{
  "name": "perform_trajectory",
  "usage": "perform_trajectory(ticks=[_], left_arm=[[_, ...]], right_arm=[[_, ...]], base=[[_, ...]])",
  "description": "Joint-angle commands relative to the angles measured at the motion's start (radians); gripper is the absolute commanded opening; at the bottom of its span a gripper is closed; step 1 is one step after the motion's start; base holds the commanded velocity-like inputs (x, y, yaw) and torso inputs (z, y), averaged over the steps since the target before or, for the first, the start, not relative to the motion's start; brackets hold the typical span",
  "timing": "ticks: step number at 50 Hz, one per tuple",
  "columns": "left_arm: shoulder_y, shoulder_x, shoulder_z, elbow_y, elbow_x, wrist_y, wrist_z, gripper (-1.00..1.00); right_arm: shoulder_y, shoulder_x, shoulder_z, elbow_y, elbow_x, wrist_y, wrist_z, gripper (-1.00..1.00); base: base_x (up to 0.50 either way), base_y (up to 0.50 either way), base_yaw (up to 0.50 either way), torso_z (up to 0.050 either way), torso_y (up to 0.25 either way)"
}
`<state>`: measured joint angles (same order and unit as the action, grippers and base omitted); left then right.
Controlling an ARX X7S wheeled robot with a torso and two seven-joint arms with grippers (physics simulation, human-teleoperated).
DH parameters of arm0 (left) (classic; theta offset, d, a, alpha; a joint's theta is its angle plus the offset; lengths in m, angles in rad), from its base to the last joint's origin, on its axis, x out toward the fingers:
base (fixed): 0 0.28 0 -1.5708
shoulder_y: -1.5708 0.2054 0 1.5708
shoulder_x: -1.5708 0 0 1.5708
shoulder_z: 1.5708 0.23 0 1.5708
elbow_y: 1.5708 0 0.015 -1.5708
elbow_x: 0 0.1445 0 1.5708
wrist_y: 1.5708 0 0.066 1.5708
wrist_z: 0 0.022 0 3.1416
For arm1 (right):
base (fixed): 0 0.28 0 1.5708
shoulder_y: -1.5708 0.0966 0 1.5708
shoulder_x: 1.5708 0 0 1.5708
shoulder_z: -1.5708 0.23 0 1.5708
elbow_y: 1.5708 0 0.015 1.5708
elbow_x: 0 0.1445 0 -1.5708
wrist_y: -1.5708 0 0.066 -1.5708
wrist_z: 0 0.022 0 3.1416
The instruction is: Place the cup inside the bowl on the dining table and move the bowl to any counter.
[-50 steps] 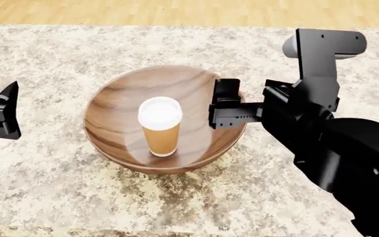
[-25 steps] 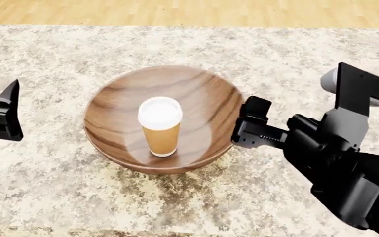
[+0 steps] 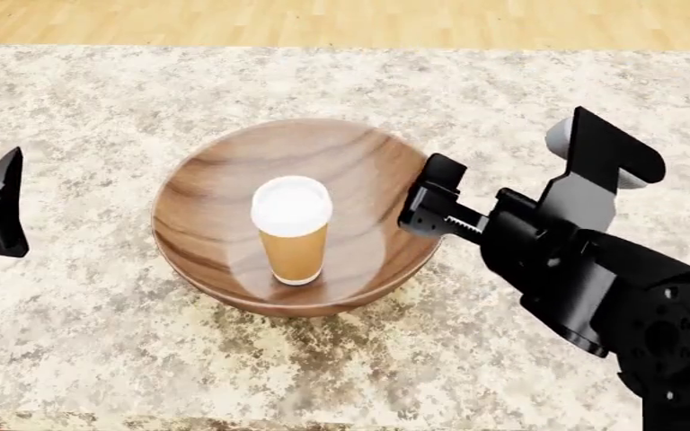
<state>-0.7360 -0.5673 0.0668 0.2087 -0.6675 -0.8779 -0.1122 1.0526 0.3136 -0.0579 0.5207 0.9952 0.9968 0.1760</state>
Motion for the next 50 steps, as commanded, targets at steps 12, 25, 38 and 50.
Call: perform_trajectory(ticks=[12,25,38,50], left_arm=[[0.048,0.010,-0.011,0.039,-0.014,-0.001,-0.029,1.00],[0.045,0.010,-0.005,0.023,-0.013,0.006,-0.023,1.00],[0.057,0.020,-0.005,0.033,-0.016,0.005,-0.038,1.00],[0.048,0.008,-0.015,0.019,-0.026,0.006,-0.026,1.00]], right_arm=[[0.051,-0.063,-0.105,0.244,-0.111,-0.118,-0.130,1.00],[0.095,-0.084,-0.118,0.335,-0.116,-0.126,-0.176,1.00],[0.100,-0.089,-0.124,0.355,-0.112,-0.122,-0.197,1.00],[0.105,-0.095,-0.125,0.371,-0.103,-0.127,-0.228,1.00]], base=[[0.00,0.00,0.00,0.000,0.000],[0.00,0.00,0.00,0.000,0.000],[0.00,0.00,0.00,0.000,0.000],[0.00,0.00,0.00,0.000,0.000]])
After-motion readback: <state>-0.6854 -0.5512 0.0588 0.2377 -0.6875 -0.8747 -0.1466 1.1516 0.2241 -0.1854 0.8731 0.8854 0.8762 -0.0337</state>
